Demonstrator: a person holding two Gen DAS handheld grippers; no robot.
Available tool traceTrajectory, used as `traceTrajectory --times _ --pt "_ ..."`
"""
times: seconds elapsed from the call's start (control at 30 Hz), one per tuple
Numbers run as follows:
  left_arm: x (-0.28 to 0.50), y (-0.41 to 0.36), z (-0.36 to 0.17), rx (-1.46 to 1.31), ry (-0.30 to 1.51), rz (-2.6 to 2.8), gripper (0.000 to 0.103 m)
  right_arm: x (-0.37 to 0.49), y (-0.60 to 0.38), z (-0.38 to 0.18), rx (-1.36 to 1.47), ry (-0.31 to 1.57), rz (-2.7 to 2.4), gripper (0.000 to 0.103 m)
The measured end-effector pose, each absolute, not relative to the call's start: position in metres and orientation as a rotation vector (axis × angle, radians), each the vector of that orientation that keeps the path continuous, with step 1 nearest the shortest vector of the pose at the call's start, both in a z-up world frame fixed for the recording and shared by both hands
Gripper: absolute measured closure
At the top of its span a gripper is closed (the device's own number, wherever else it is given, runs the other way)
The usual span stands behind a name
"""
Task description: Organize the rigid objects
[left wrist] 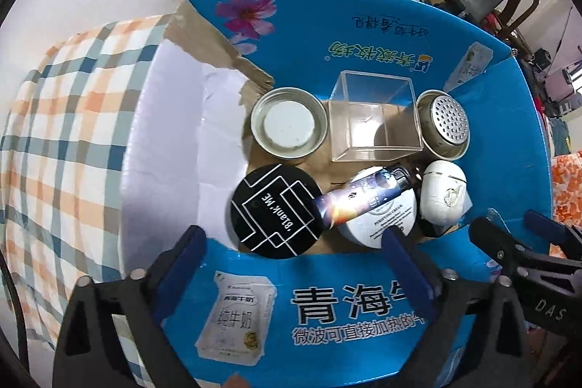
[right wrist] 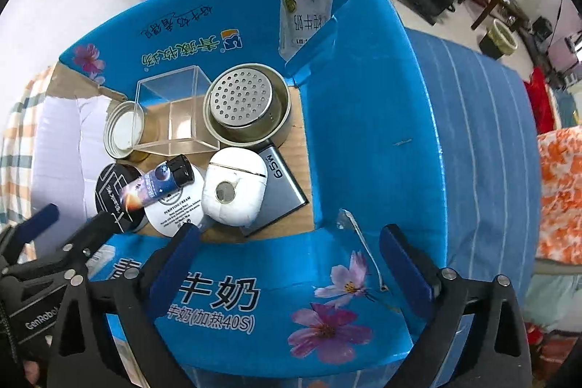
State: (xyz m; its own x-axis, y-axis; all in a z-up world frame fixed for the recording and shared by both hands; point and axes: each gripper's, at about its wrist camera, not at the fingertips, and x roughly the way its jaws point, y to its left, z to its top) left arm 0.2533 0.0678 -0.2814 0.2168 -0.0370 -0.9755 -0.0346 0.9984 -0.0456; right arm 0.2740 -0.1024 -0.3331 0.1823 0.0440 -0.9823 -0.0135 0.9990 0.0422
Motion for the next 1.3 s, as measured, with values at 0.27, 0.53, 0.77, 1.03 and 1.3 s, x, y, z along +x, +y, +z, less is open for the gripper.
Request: traceTrajectory --times 0.27,0.53,0.77,1.03,1.3 --pt "0.249 0.077 -0.271 -0.053 1.327 0.036 0.000 0.270 -0.101 -0.313 0.016 1.353 0.040 0.000" --pt "0.241 0.080 -0.230 -0.041 1.274 0.041 0.000 0.254 -0.105 -0.266 0.032 1.298 0.072 0.000" --pt "0.216 0.076 -0.173 -0.032 1.203 0.045 0.000 0.216 -0.118 -0.197 0.059 1.227 0.103 0.000" --pt "0.168 0.063 -0.082 -0.026 1.073 0.026 0.000 0.159 -0.130 -0.104 0.095 1.109 0.154 0.000" --pt "0.133 0.057 -0.023 -0.025 0.998 0.026 0.000 0.122 -0.137 -0.039 0.091 1.023 0.175 0.000"
